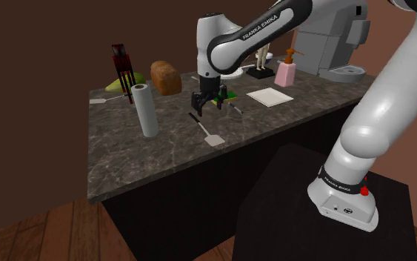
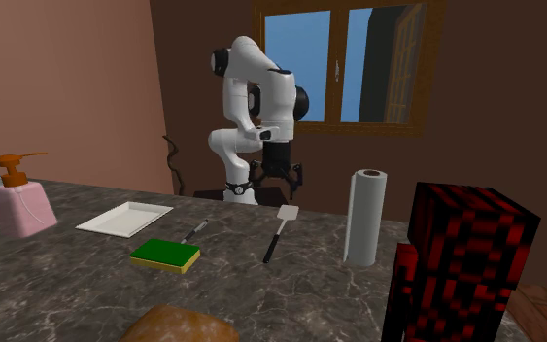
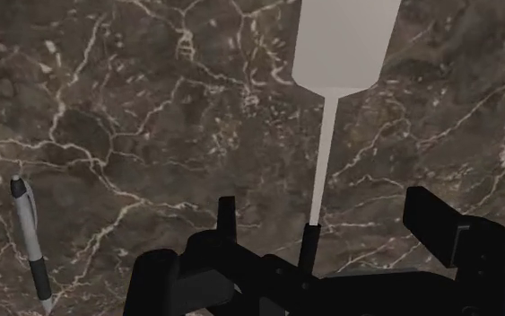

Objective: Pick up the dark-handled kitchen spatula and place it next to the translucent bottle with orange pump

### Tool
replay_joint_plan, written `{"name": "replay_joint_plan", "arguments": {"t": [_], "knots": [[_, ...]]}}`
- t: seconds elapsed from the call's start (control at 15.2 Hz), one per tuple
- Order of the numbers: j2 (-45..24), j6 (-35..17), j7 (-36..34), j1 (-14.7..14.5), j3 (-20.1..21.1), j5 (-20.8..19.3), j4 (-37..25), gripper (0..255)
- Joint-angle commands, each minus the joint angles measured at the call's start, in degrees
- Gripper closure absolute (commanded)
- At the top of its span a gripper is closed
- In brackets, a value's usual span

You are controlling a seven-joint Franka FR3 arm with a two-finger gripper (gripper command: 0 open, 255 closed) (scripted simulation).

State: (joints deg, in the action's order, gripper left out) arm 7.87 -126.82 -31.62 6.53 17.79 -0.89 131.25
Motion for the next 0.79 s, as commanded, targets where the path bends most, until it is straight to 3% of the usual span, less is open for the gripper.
{"name": "replay_joint_plan", "arguments": {"t": [0.0,0.13,0.73], "knots": [[-4.8,-2.1,-4.4,0.4,0.6,-1.2,-2.4,0],[-8.5,-3.6,-7.6,0.4,0.8,-2.4,-4.5,0],[-12.4,-9.1,-9.0,0.3,0.5,-4.4,-2.6,0]]}}
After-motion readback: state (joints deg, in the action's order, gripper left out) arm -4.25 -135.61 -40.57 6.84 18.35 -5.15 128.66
